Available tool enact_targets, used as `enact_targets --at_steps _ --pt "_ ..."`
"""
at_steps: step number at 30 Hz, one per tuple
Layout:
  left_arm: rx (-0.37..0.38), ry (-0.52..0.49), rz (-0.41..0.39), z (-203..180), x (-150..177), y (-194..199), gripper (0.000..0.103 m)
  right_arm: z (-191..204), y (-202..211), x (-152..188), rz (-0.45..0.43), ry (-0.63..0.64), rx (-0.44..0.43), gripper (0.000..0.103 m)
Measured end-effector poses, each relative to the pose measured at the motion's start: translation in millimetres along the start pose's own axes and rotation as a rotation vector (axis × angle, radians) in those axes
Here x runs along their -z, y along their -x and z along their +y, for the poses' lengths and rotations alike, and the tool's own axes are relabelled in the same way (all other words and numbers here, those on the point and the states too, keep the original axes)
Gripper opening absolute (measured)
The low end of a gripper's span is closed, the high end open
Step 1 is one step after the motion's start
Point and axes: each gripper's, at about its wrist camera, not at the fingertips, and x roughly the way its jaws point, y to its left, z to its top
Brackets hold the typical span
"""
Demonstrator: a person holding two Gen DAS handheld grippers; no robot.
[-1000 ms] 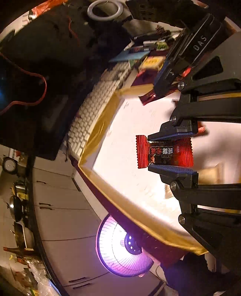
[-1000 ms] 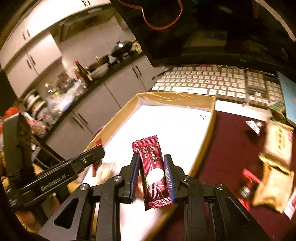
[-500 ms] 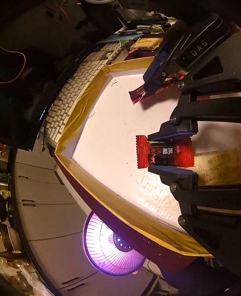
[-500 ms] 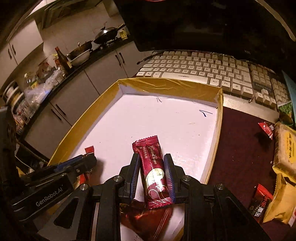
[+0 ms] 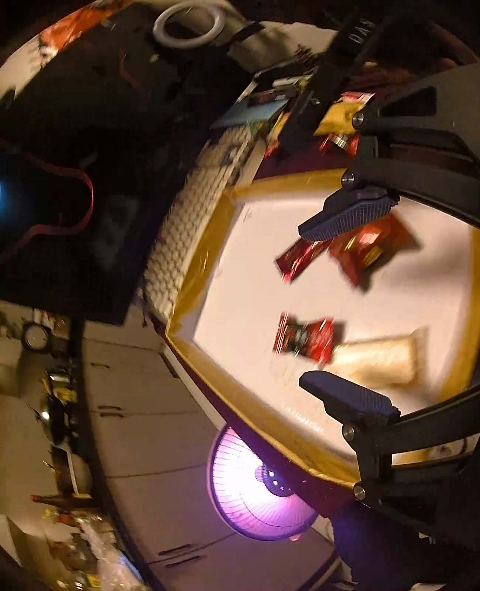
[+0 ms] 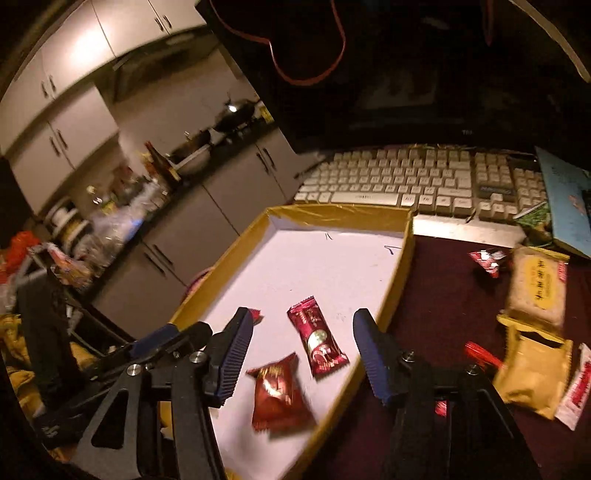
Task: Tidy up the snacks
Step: 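Move both tools back over the snacks on the cloth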
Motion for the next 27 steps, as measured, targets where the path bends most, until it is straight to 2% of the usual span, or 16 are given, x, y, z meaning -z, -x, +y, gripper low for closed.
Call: enact_targets --at_steps 3,6,9,13,16,19,25,27 --pt "0.046 -0.055 0.001 -23.7 8.7 15.2 0.073 -16.2 28.0 6.7 -0.005 -0.027 -0.033 0.060" --pt "0.120 -0.108 0.007 -52.0 17.4 25.9 0.073 -35.3 53.3 15.6 -0.020 -0.064 -0.025 0.062" --pt "0.237 -0.181 0.070 -88.6 27.9 21.6 0.073 -62.6 81.2 25.3 -0.053 -0.110 0.039 0.063" --pt "0.344 -0.271 0.175 -135.4 48.3 4.6 0.073 -111.2 116.4 38.6 -0.105 -0.224 0.135 0.065" --pt "0.376 -0.370 0.269 -171.4 71.5 -8.0 0.072 -147.8 131.7 48.0 -0.122 -0.325 0.194 0.065" --pt "0.421 -0.449 0.309 -203.4 93.5 -11.0 0.072 -173.3 135.7 55.0 -0.114 -0.401 0.209 0.065" --pt "0.415 -0.538 0.336 -237.4 122.9 -19.4 0.072 -189.6 132.6 64.7 -0.078 -0.412 0.254 0.064" --pt "0.397 -0.575 0.320 -245.1 131.3 -21.7 0.065 -191.2 131.9 67.1 -0.074 -0.397 0.243 0.062"
